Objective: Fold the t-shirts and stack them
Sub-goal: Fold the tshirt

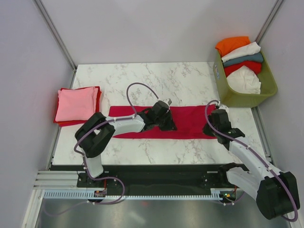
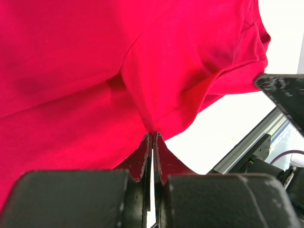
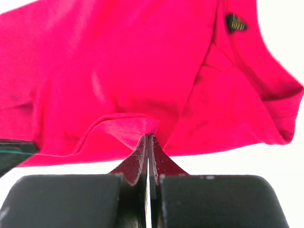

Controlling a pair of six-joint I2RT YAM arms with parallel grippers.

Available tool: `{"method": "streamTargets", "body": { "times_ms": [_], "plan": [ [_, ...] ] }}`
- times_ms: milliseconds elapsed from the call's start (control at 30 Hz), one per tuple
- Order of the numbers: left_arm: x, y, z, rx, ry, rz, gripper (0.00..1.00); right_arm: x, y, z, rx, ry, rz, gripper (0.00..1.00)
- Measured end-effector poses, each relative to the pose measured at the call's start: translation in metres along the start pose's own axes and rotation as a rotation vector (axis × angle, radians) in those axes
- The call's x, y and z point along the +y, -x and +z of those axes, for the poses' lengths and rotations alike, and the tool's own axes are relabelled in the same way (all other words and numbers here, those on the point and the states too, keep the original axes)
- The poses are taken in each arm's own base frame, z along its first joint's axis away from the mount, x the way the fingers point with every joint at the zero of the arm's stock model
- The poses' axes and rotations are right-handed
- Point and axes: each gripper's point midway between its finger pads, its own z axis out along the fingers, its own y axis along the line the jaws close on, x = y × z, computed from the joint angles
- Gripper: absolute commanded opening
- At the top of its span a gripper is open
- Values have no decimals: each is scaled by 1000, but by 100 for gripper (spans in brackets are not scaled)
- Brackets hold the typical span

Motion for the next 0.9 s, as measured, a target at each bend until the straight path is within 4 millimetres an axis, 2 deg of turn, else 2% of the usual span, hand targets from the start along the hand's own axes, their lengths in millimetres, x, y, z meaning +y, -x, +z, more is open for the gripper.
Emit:
{"method": "streamTargets", "body": {
  "times_ms": [67,133,233,400,500,600,633,667,700,800,900],
  "plan": [
    [1,-1,-2,-4,3,-3,2,-2,-7,1,16,-2,4,4],
    [2,-1,-2,-4,6,-4,2,-5,-14,2,37,-6,13,11],
    [4,-4,-2,0,10,-5,2,-7,-21,2,55,-8,21,16],
    [4,-4,-2,-2,13,-4,2,-3,-20,-5,34,28,39,16],
    [6,-2,-1,-11,24,-4,2,8,-15,-15,9,91,47,17],
    [8,-2,-1,-15,33,-4,2,17,-11,-23,-7,150,57,24],
    [8,-2,-1,-16,35,-4,2,20,-11,-26,-11,164,59,29],
    [8,-2,-1,-16,35,-5,3,20,-10,-27,-15,168,62,36],
    [9,-2,-1,-16,37,-4,4,20,-9,-27,-18,169,64,48],
    [12,-3,-1,-13,52,-6,7,16,-10,-24,-15,144,60,51],
    [15,-3,-1,-15,68,-7,7,11,-11,-13,16,92,49,50]
  ]
}}
